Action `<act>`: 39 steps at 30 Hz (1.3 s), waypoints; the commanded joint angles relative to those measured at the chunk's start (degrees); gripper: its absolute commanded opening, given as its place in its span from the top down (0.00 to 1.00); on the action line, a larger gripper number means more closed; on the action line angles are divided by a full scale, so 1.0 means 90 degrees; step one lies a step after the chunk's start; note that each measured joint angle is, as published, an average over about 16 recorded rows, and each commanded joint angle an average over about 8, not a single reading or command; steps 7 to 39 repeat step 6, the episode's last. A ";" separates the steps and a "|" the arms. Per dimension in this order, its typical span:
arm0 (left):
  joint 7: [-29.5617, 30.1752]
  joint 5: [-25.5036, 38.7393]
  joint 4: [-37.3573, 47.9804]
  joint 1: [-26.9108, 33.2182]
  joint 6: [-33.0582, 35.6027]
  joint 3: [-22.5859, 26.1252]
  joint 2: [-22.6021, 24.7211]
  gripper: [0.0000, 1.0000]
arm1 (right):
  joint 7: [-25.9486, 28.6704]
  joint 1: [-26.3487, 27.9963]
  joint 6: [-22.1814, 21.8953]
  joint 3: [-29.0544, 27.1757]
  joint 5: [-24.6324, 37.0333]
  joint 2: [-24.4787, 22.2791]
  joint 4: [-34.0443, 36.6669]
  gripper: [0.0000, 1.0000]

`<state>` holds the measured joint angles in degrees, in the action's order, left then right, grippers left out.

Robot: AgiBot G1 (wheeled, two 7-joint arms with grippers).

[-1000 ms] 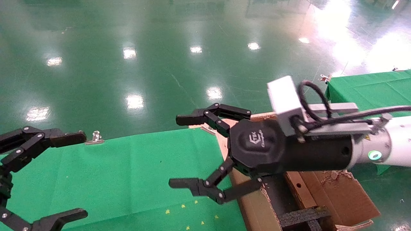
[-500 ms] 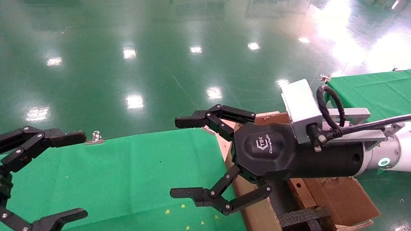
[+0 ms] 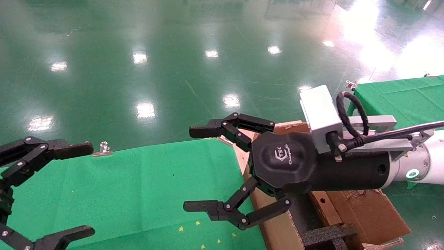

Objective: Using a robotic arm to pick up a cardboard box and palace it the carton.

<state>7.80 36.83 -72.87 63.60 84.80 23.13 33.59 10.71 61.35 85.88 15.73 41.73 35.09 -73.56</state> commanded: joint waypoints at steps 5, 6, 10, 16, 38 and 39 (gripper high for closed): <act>0.0000 0.0000 0.0000 0.0000 0.0000 0.0000 0.0000 0.00 | 0.0006 0.0016 -0.0016 0.0023 0.0009 -0.0004 0.0000 0.00; 0.0000 0.0000 0.0000 0.0000 0.0000 0.0000 0.0000 0.00 | 0.0006 0.0017 -0.0018 0.0024 0.0009 -0.0005 0.0000 0.00; 0.0000 0.0000 0.0000 0.0000 0.0000 0.0000 0.0000 0.00 | 0.0006 0.0017 -0.0018 0.0024 0.0009 -0.0005 0.0000 0.00; 0.0000 0.0000 0.0000 0.0000 0.0000 0.0000 0.0000 0.00 | 0.0006 0.0017 -0.0018 0.0024 0.0009 -0.0005 0.0000 0.00; 0.0000 0.0000 0.0000 0.0000 0.0000 0.0000 0.0000 0.00 | 0.0006 0.0017 -0.0018 0.0024 0.0009 -0.0005 0.0000 0.00; 0.0000 0.0000 0.0000 0.0000 0.0000 0.0000 0.0000 0.00 | 0.0006 0.0017 -0.0018 0.0024 0.0009 -0.0005 0.0000 0.00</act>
